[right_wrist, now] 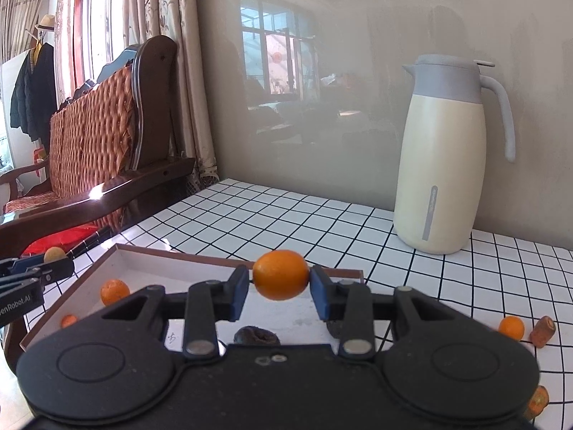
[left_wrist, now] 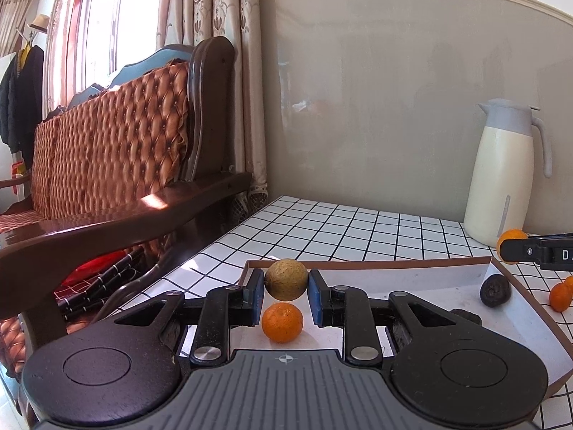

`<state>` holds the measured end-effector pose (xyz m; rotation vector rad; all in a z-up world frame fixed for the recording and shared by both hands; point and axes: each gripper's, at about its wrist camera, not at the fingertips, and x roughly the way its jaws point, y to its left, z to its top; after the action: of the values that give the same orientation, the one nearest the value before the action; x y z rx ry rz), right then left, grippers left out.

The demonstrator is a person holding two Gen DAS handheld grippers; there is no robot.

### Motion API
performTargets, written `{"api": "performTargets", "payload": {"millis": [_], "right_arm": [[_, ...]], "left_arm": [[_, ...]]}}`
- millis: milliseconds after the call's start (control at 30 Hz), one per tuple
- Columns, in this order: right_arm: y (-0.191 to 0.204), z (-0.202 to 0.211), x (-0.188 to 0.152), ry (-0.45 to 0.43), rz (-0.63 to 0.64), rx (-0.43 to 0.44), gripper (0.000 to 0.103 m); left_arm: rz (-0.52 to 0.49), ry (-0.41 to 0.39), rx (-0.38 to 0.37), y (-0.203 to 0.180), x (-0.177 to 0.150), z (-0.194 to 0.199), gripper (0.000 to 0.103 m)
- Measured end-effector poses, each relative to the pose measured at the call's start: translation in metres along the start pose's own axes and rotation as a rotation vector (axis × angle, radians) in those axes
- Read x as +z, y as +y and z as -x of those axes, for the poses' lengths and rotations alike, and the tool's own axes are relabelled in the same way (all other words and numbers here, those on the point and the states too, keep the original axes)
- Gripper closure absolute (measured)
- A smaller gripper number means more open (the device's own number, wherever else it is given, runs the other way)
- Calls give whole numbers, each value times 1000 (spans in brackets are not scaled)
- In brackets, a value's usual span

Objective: Organize fruits
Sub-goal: 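Carry the tan fruit and small orange into the tray and open both grippers, then withdraw both grippers from the tray back toward the remaining fruits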

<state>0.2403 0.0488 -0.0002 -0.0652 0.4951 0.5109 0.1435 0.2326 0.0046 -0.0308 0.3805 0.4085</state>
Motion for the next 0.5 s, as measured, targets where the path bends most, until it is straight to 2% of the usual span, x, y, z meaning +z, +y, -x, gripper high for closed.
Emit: {"api": "performTargets", "payload": {"millis": [233,267,300,333,367,400,500], "right_arm": [[-4,-20,5,32,-9,8,73],[-4,-25,6,52,-5,19,68],[-3,-29,6,73,10,18,58],[-2,-33,6,79,27,-17,16],[-2,-31,4,31,32,-66,7],[-3,-29,-1,-22,28,-88,6],[-2,-36,-2,11,19,-46,6]], "left_arm": [[5,30,8,0,-2,-18,77],[13,27,-1,0,-3,-20,77],[19,25,5,1,-5,-21,60],[17,24,32,2,-6,-22,32],[21,-10,66,2,-8,-20,4],[20,-22,75,3,-8,-20,0],[48,1,23,7,-5,-25,0]]}}
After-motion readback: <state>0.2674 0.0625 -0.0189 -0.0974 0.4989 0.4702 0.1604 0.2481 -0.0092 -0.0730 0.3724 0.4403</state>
